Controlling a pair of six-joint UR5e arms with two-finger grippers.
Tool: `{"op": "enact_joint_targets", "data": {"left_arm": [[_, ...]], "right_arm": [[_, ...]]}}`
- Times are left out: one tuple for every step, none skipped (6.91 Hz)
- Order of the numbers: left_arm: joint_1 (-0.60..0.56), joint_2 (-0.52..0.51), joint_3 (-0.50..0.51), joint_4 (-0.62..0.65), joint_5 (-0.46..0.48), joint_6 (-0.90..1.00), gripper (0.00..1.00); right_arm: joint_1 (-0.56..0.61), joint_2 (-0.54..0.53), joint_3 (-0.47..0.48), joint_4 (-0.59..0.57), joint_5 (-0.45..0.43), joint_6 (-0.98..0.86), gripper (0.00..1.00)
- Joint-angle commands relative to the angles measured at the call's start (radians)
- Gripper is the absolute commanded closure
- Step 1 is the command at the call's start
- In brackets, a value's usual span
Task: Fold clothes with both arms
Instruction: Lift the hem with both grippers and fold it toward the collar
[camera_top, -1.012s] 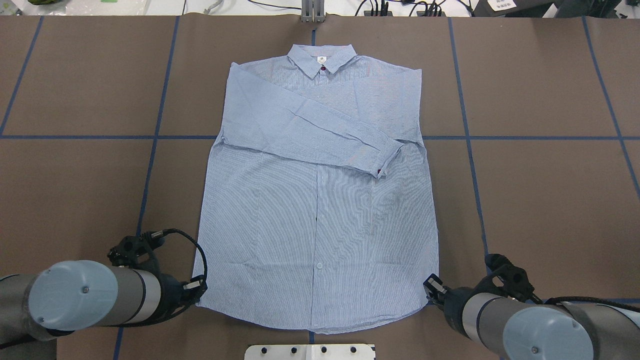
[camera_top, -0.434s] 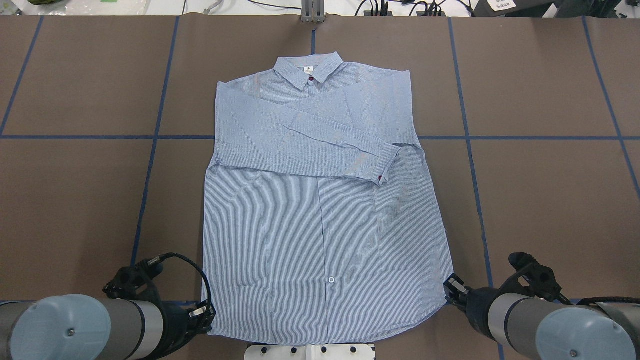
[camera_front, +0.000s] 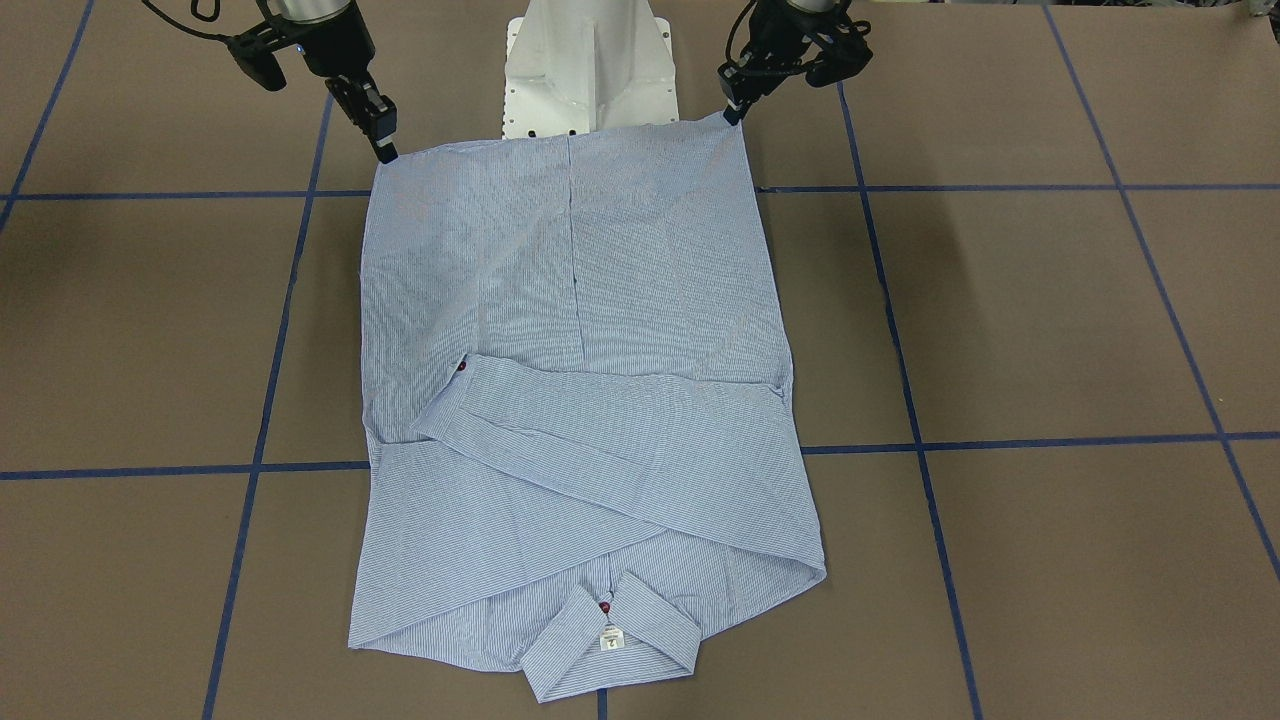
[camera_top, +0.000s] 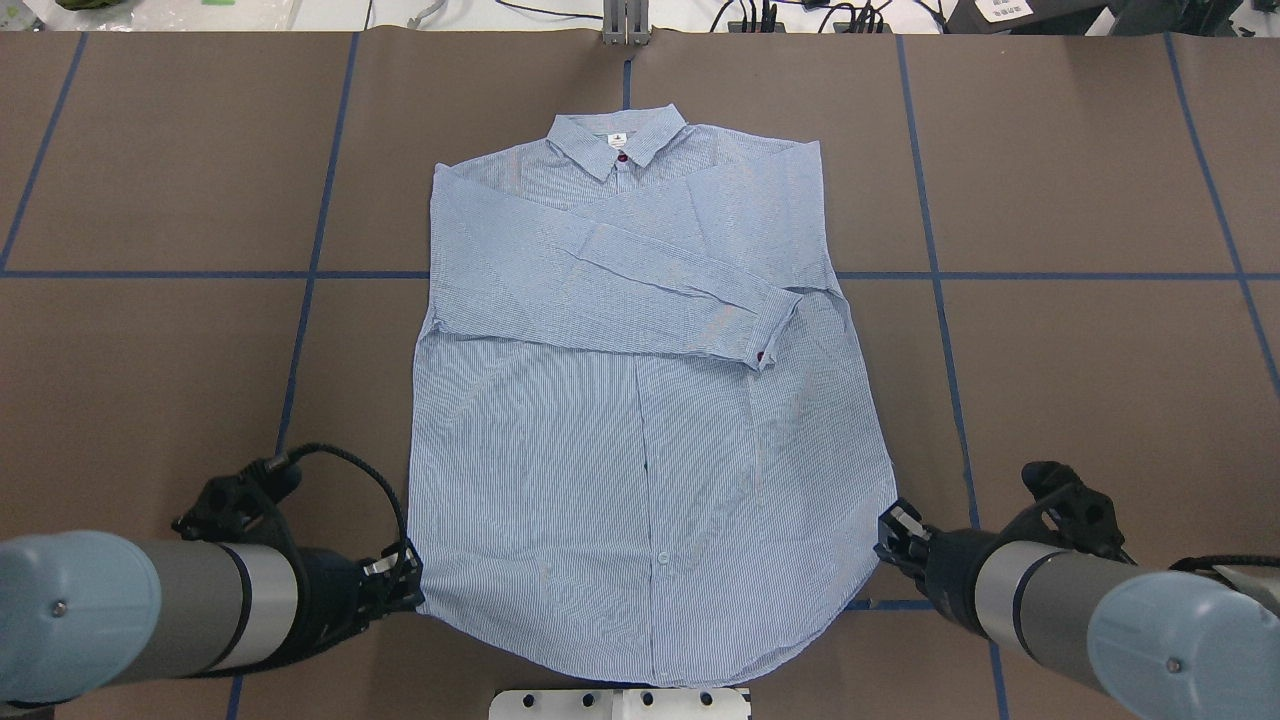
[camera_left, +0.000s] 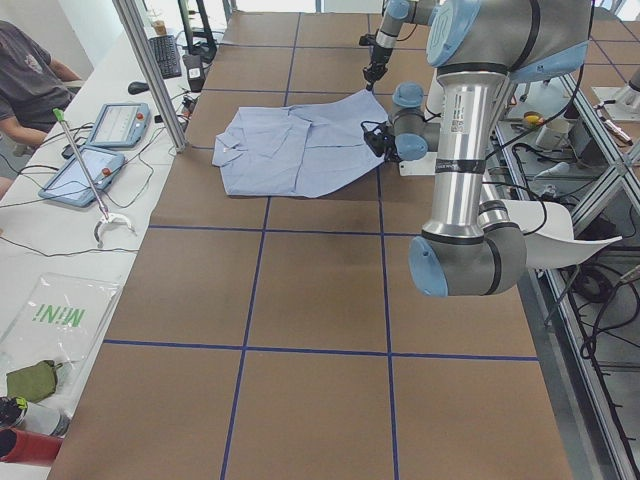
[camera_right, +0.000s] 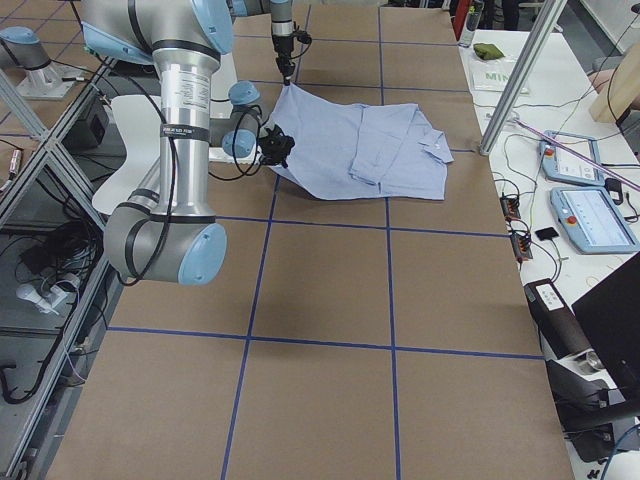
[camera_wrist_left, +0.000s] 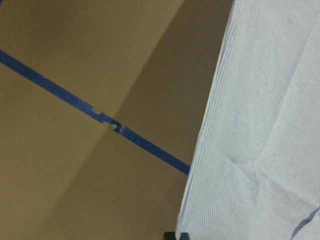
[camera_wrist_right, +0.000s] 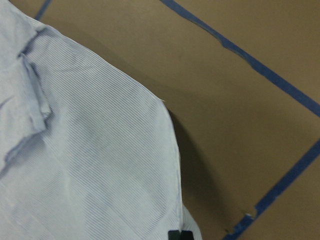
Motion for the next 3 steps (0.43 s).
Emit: {"op": "enact_joint_targets", "data": {"left_arm": [[-0.16,-0.032,0.009,0.019,-0.031,0.13,1.0],[-0.207,-0.034,0.012,0.051,-0.04,0.13,1.0],[-0.266,-0.041,0.009,0.065,-0.098,0.13,1.0]], "right_arm": [[0.143,0.058,0.01,-0.002,-0.002,0.0,1.0],[0.207,0.06,0.043,-0.002,-0.005,0.0,1.0],[0.267,0.073,0.056,-0.002,-0.007,0.0,1.0]]}}
